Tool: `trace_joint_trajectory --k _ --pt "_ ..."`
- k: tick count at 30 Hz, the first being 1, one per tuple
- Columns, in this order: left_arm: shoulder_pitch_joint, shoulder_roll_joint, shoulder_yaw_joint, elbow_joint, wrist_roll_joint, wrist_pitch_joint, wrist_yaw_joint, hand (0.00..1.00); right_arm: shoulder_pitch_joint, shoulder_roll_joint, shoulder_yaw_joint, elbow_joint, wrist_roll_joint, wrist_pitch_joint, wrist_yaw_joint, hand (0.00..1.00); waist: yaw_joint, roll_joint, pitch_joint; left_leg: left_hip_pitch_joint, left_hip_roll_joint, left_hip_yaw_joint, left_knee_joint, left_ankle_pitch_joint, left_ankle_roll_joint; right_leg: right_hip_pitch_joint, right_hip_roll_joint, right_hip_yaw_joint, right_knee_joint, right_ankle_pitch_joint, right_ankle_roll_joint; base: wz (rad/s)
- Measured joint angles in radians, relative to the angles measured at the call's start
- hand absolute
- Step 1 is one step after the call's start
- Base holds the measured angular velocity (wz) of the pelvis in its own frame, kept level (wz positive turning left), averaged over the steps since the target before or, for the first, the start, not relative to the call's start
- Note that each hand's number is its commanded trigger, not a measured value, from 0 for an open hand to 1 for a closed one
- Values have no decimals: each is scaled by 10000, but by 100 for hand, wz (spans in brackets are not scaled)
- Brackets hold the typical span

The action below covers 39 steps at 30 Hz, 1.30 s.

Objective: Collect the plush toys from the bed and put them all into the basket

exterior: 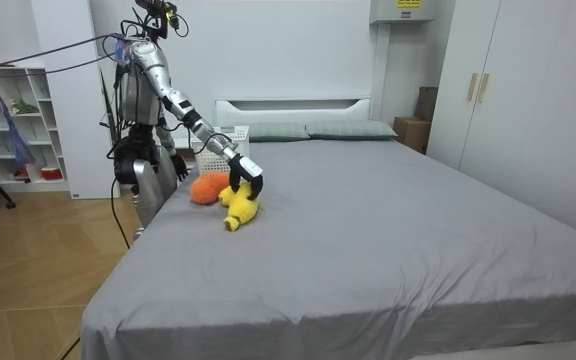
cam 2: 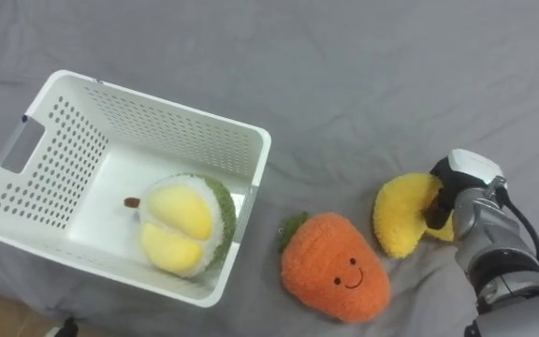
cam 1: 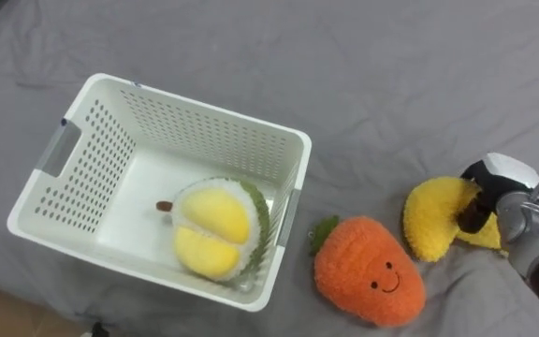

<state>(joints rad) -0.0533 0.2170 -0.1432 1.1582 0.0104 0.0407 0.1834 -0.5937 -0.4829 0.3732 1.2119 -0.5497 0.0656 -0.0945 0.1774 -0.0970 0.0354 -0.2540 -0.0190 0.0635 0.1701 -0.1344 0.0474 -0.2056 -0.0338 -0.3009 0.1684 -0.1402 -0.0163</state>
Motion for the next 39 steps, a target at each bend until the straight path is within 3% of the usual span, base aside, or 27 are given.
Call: trace_joint_trajectory --k 13,20,25,31,38,39 --pt "-35 6 -193 15 -84 -45 17 0 80 10 -7 -6 2 -24 157 100 -30 2 0 28 -8 -3 -1 3 3 42 -5 -1 -6 0 0 0" --pt "-36 5 -149 46 -197 -120 14 0 79 12 -71 124 115 -264 154 100 -50 4 2 91 -14 -21 1 9 1 99 -6 73 -16 0 0 0" --pt "-18 3 -141 48 -210 -193 40 0 81 23 -932 -37 1148 -400 50 100 -116 -8 1 115 -25 -11 -17 32 6 105 -11 115 -10 0 0 -1" --pt "155 -15 259 17 -209 -188 113 0 258 74 -1692 -1829 2113 -428 -4 100 -532 -36 -18 281 -14 159 -37 34 6 214 -7 245 -10 0 0 -6" --pt "519 -32 668 15 -197 -21 187 0 1275 190 -2049 -5353 2481 -368 -123 100 -795 -68 -49 1099 4 276 -83 30 2 975 0 385 -26 -2 3 -5" --pt "603 -46 681 -16 -198 -17 226 0 1470 250 -2050 -6042 2496 -359 -139 100 -892 -47 -84 1185 5 279 -83 29 2 1063 0 379 -21 -3 4 0"
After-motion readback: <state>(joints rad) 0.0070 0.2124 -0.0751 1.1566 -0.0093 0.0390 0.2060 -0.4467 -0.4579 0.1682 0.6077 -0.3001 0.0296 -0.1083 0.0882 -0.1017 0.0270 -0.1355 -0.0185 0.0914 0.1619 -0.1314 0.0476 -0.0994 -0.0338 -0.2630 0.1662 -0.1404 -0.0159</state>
